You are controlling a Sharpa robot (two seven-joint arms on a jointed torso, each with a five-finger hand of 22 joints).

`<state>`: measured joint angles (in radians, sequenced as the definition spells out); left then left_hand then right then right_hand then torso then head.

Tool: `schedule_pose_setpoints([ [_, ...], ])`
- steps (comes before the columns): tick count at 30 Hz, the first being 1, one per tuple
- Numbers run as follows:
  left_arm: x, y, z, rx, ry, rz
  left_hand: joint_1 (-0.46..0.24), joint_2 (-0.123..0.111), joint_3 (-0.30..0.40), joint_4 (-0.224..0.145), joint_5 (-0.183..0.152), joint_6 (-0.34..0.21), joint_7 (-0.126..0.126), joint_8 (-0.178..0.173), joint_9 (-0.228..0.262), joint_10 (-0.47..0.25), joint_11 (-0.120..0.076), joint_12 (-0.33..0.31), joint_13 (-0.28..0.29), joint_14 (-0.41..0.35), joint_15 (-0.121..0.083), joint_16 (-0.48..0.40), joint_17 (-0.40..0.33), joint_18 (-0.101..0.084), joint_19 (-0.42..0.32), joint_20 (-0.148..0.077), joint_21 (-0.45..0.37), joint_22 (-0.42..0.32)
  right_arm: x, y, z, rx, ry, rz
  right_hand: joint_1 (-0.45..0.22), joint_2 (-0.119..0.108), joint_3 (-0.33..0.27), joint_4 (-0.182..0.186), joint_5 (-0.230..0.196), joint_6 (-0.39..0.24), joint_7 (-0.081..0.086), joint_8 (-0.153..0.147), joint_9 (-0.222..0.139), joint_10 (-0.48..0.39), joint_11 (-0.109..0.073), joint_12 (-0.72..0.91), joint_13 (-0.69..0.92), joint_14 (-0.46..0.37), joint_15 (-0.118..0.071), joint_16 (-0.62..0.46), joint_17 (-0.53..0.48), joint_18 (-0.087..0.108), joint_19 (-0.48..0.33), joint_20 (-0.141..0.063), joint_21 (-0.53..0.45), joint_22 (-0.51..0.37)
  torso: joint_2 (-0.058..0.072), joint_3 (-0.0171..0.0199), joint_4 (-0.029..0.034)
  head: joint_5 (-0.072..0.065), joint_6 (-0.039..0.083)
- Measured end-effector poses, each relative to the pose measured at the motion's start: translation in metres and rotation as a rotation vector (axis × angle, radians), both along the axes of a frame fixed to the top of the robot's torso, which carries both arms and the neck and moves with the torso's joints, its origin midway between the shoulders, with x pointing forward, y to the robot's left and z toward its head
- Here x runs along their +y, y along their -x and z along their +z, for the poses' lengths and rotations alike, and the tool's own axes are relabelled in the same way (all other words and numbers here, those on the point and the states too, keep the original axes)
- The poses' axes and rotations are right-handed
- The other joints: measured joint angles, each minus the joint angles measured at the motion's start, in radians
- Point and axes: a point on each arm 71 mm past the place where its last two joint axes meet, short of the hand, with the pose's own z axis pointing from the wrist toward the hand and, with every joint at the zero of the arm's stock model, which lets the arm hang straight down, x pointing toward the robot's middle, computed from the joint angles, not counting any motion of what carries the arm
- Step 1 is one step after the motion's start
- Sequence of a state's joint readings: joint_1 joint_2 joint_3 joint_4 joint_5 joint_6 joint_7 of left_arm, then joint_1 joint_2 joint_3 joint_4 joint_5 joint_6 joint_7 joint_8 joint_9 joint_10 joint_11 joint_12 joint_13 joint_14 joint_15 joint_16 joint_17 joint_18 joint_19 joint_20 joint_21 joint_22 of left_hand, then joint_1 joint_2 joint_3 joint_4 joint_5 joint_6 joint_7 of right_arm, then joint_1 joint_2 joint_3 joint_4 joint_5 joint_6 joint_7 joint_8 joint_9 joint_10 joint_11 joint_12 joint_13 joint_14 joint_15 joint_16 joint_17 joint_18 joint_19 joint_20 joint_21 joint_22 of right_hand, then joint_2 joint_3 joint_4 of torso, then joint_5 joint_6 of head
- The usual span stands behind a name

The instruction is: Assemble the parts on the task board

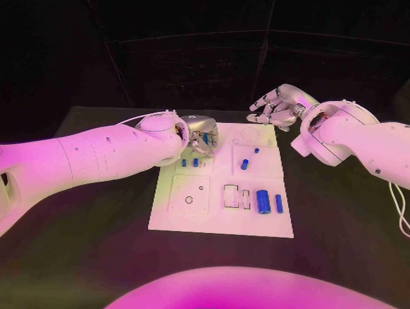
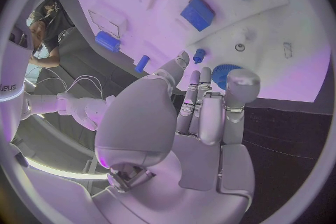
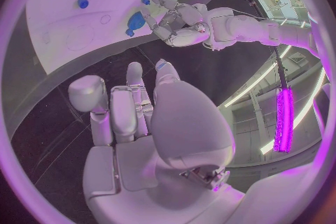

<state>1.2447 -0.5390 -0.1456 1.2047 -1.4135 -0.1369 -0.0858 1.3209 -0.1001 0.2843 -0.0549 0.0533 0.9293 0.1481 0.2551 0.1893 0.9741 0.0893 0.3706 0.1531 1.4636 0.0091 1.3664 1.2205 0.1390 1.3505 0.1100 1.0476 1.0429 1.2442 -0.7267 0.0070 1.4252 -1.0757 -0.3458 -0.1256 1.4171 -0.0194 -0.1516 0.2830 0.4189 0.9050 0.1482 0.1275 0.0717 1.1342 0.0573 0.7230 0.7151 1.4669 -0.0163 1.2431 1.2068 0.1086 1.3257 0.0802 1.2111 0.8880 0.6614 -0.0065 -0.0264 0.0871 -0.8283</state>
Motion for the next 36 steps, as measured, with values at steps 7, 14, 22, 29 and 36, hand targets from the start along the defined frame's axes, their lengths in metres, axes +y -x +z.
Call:
schedule_pose_setpoints([
  [7,0.0,-0.003,-0.0022,0.006,-0.03,0.006,0.007,0.007,0.0,0.0,0.0,0.009,0.002,-0.006,-0.009,0.007,0.0,-0.011,-0.011,0.0,0.0,0.0,-0.002,0.0,0.003,-0.003,0.004,0.004,0.0001,-0.0001,-0.0001,0.0,0.0,0.001,0.0,0.0,0.0,0.0,0.0,0.0,0.0,0.0,0.0,0.0,0.0,0.0,0.0,0.0,0.0,0.0,0.0,0.0,0.0,0.0,0.0,0.0,0.0,0.0005,-0.0004,-0.001,-0.001],
  [14,-0.0015,-0.0038,-0.0043,0.013,-0.045,0.005,0.03,0.02,0.02,-0.003,0.0,0.031,-0.005,-0.011,-0.017,0.03,-0.002,-0.023,-0.024,0.0,0.0,0.004,-0.005,0.0,0.01,-0.003,0.018,0.017,0.0006,-0.0001,-0.0002,0.001,0.0,0.002,0.004,0.004,0.0,0.0,0.0,0.0,0.0,0.0,0.0,0.0,0.0,0.0,0.0,0.0,0.0,0.0,0.0,0.0,0.0,0.0,0.0,0.0,0.0,0.0007,-0.0005,0.0,-0.004],
  [22,-0.0018,-0.0042,-0.0065,0.02,-0.055,0.004,0.035,0.024,0.041,-0.007,0.0,0.049,-0.007,-0.015,-0.025,0.053,-0.007,-0.035,-0.036,0.004,-0.004,0.004,-0.006,0.0,0.013,-0.006,0.023,0.025,0.0009,-0.0002,-0.0002,0.001,0.0,0.002,0.004,0.004,0.0,0.0,0.0,0.0,0.0,0.0,0.0,0.0,0.0,0.0,0.0,0.0,0.0,0.0,0.0,0.0,0.0,0.0,0.0,0.0,-0.001,0.0007,-0.0001,0.0,-0.005],
  [29,-0.0037,-0.0048,-0.0069,0.024,-0.059,0.001,0.035,0.024,0.047,-0.009,0.0,0.061,-0.01,-0.019,-0.029,0.072,-0.011,-0.046,-0.042,0.004,-0.004,0.008,-0.008,0.0,0.016,-0.009,0.029,0.034,0.0016,-0.0003,-0.0002,0.001,0.0,0.003,0.004,0.004,0.0,0.0,0.0,0.0,0.0,0.0,0.0,0.0,0.0,0.0,0.0,0.0,0.0,0.0,0.001,0.0,0.0,0.0,0.0,0.0,-0.001,0.0007,0.0006,0.001,-0.006],
  [36,-0.0045,-0.0061,-0.0073,0.025,-0.061,0.002,0.035,0.024,0.053,-0.009,0.0,0.068,-0.011,-0.019,-0.032,0.083,-0.013,-0.05,-0.045,0.004,-0.004,0.008,-0.011,-0.015,0.017,-0.01,0.038,0.042,0.0018,-0.0004,-0.0003,0.001,0.0,0.003,0.004,0.004,0.0,0.0,0.0,0.0,0.0,0.0,0.0,0.0,0.0,0.0,0.0,0.0,0.0,0.0,0.001,0.0,0.0,0.0,0.0,0.0,-0.001,0.0007,0.0006,0.001,-0.006],
])
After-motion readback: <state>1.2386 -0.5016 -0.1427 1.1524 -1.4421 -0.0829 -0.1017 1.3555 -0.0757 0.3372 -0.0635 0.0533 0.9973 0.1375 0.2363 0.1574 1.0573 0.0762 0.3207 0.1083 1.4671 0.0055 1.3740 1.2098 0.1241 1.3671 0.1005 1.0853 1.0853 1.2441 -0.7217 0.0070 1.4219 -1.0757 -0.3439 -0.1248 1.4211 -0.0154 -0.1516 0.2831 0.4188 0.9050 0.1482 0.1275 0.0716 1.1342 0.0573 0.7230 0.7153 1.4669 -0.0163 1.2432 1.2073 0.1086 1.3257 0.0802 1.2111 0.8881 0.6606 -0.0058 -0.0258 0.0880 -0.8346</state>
